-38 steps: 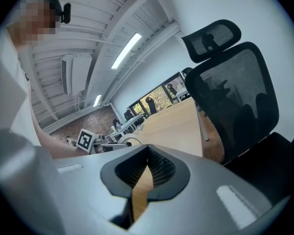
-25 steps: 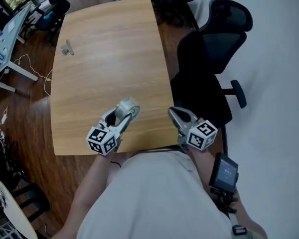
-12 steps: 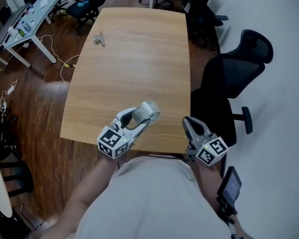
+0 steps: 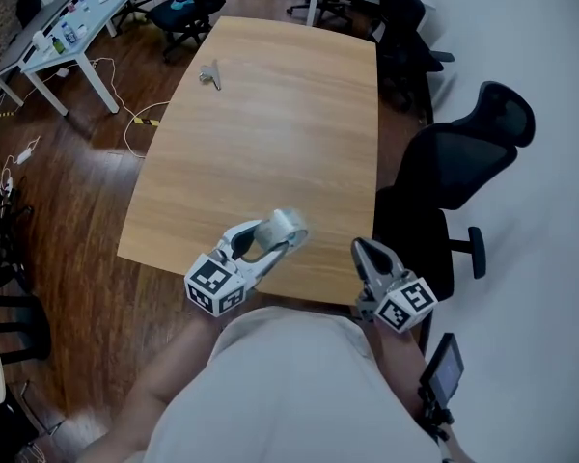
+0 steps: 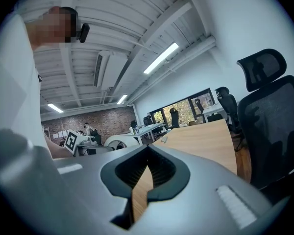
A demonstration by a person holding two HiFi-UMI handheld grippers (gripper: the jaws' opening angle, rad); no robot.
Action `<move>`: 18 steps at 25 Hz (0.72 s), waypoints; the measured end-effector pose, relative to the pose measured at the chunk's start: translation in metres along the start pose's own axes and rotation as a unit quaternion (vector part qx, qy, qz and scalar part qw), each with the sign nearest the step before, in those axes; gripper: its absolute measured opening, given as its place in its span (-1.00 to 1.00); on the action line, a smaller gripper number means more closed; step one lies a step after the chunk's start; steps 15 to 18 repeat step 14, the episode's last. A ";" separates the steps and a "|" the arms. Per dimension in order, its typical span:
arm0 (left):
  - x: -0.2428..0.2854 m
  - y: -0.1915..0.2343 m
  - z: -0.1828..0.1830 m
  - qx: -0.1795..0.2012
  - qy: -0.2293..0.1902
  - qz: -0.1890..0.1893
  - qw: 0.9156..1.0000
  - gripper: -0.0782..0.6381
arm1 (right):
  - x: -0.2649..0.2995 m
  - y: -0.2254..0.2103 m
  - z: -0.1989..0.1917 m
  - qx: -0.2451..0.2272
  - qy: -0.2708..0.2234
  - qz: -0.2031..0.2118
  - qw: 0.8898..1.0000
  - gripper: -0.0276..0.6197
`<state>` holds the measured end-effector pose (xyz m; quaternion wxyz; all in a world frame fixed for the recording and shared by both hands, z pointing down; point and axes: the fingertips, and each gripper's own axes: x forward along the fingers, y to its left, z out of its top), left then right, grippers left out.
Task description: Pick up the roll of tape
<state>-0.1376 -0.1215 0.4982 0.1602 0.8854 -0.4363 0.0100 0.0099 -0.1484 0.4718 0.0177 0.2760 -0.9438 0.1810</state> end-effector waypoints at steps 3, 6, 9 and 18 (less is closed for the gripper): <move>-0.002 0.000 -0.009 -0.007 0.003 -0.001 1.000 -0.09 | 0.000 -0.001 -0.006 0.004 0.001 -0.002 1.000 -0.90; -0.001 -0.001 -0.015 -0.009 0.005 -0.004 1.000 -0.09 | -0.001 -0.001 -0.011 0.006 0.001 -0.002 1.000 -0.90; 0.001 -0.001 -0.016 -0.009 0.009 -0.006 1.000 -0.09 | -0.001 -0.004 -0.013 0.008 0.001 -0.007 1.000 -0.90; 0.000 0.002 -0.024 -0.012 0.017 -0.006 1.000 -0.09 | 0.002 -0.004 -0.016 0.006 -0.001 -0.009 1.000 -0.90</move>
